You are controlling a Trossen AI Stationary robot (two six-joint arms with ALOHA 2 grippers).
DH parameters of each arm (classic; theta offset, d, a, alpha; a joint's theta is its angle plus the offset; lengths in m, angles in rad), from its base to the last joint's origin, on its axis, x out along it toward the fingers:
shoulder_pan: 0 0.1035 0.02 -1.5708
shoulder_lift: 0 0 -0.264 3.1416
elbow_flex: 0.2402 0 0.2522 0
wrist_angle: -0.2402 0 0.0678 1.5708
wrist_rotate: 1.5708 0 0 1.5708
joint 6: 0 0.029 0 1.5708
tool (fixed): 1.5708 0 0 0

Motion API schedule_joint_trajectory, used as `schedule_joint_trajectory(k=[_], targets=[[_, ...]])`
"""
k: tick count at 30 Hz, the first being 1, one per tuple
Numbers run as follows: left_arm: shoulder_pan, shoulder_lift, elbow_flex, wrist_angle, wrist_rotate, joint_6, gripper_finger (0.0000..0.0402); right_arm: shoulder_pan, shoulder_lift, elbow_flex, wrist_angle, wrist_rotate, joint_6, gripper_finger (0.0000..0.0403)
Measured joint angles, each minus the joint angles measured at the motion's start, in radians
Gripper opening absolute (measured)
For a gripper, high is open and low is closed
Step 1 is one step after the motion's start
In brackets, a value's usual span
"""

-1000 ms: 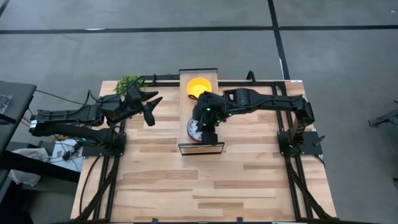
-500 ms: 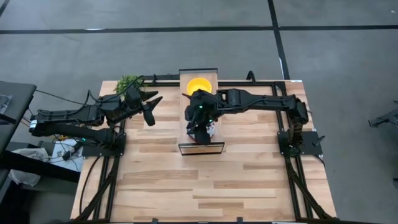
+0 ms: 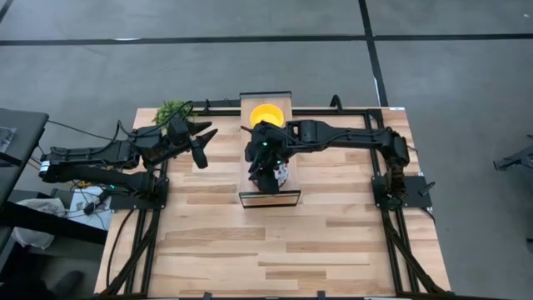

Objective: Pick & Place Mini bowls
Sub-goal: Stack the red patterned bowl on top of the red patterned bowls on the shelf, then return to Home Position

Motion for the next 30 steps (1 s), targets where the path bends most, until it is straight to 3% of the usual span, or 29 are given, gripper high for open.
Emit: schedule_joint_trajectory(k=[18,23,30], targets=[[0.0,0.0,0.0,0.007,0.0,0.0,0.0132,-0.015,0.001,-0.022,-0.03,0.002,0.008,0.0107],[0.0,0.0,0.0,0.008,0.0,0.0,0.0132,-0.015,-0.019,0.026,-0.045,0.002,0.002,0.0107],[0.0,-0.025,0.0,0.009,0.0,-0.001,0.0132,-0.043,-0.144,0.064,-0.287,0.031,-0.087,0.0107]])
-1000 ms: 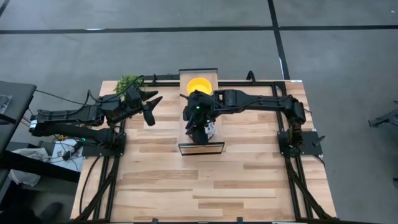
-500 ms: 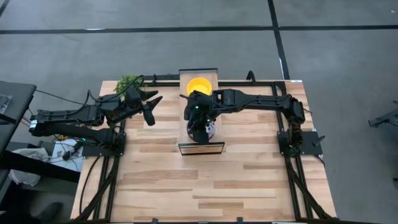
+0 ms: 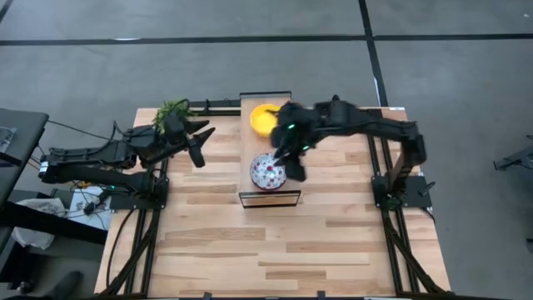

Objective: Pick & Place Mini bowls
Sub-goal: Return to Home Position

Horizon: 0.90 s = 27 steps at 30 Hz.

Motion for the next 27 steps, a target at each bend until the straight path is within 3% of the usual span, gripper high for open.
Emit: schedule_joint_trajectory(k=[3,7,11,19,27], targets=[[0.0,-0.041,0.0,-0.002,0.003,-0.009,0.0132,-0.022,-0.094,-0.048,-0.063,0.067,0.016,0.0107],[0.0,-0.109,-0.014,-0.034,0.092,-0.044,0.0132,-0.036,-0.255,-0.185,-0.016,0.139,0.051,0.0107],[0.0,-0.183,-0.082,-0.054,0.155,-0.116,0.0132,-0.034,-0.45,-0.394,0.139,0.168,0.104,0.0107],[0.0,-0.315,-0.219,-0.052,0.179,-0.217,0.0132,0.019,-0.827,-0.873,0.478,0.255,0.261,0.0107],[0.0,-0.383,-0.361,-0.052,0.188,-0.349,0.0132,0.107,-1.109,-1.321,0.828,0.344,0.418,0.0107]])
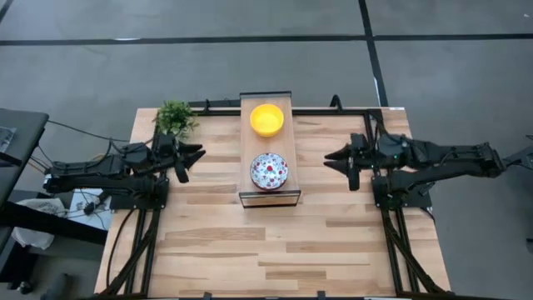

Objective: Pick & Place Mini bowls
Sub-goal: Return to Home Position

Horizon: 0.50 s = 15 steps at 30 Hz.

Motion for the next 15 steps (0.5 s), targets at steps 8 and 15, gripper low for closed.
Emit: schedule_joint_trajectory(k=[8,15], targets=[[0.0,0.0,-0.124,0.005,0.007,-0.077,0.0132,0.053,-0.131,-0.297,0.193,0.053,0.173,0.0107],[0.0,0.0,-0.163,0.009,0.023,-0.142,0.0132,0.038,-0.131,-0.373,0.189,0.091,0.294,0.0107]])
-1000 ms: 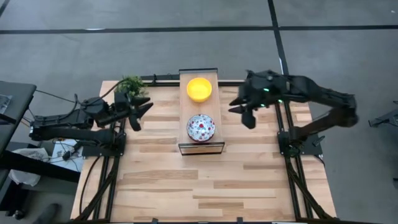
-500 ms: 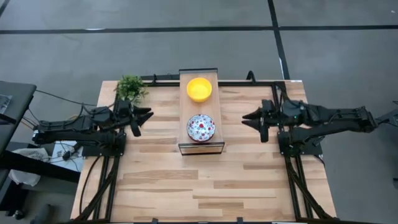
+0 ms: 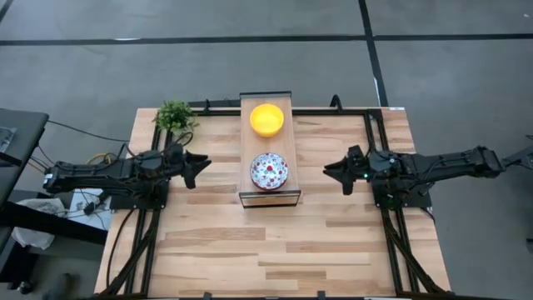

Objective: Pick & Place Mini bowls
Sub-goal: Return to Home Position

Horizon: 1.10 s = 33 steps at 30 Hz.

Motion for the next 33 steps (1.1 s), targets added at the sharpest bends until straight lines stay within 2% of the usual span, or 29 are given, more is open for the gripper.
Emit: schedule_joint_trajectory(k=[6,10,14,20,27,33], targets=[[0.0,-0.056,0.0,0.104,0.174,0.202,0.0132,0.041,-0.053,-0.001,0.141,0.01,-0.224,0.0107],[0.0,-0.135,0.0,0.095,0.231,0.262,0.0132,0.067,-0.123,-0.001,0.128,0.007,-0.3,0.0107],[0.0,-0.214,-0.011,0.068,0.241,0.287,0.0132,0.106,-0.201,-0.035,0.14,0.006,-0.331,0.0107],[0.0,-0.346,-0.109,0.066,0.295,0.269,0.0132,0.164,-0.346,-0.219,0.361,0.006,-0.353,0.0107],[0.0,-0.341,-0.17,0.082,0.329,0.254,0.0132,0.196,-0.484,-0.358,0.395,0.032,-0.31,0.0107],[0.0,-0.347,-0.228,0.117,0.328,0.253,0.0132,0.189,-0.518,-0.36,0.354,0.071,-0.334,0.0107]])
